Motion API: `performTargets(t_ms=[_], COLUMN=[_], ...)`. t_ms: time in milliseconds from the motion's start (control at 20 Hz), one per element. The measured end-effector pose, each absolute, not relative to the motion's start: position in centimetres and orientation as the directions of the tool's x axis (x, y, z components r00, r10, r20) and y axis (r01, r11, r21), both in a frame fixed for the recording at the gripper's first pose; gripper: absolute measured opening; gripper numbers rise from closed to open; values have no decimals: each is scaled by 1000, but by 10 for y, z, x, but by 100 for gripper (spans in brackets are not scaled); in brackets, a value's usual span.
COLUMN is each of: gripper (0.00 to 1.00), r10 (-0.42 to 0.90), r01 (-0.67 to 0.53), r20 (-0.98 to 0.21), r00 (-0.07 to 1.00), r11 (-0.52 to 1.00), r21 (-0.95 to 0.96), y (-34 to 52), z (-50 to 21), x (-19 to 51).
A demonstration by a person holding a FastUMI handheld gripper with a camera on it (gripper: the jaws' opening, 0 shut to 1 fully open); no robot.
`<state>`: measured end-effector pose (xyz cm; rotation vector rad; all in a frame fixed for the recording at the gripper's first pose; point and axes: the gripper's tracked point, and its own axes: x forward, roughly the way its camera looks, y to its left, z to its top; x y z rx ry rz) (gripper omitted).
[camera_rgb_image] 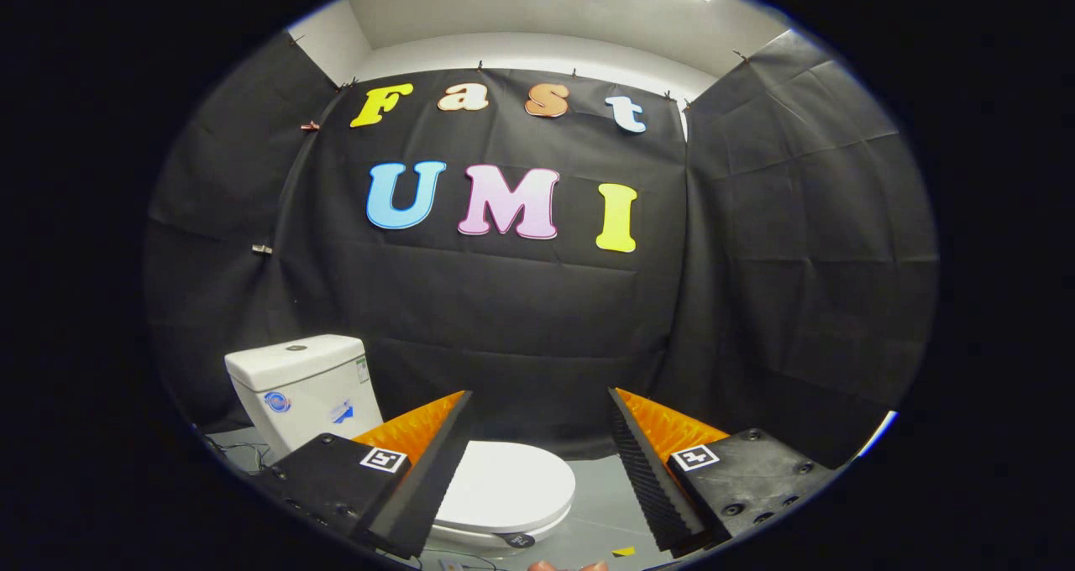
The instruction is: Open the toilet lid.
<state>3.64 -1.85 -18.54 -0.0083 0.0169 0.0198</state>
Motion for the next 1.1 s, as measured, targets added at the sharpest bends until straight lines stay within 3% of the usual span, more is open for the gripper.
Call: performTargets(t_ms=[500,1100], gripper=[98,99], r10=[109,192], r01=[-106,-88], r20=[-94,-360], r00=[990,913], r11=[994,954], r21=[37,285], y=[-7,-13], z=[-291,-404], x=[34,25])
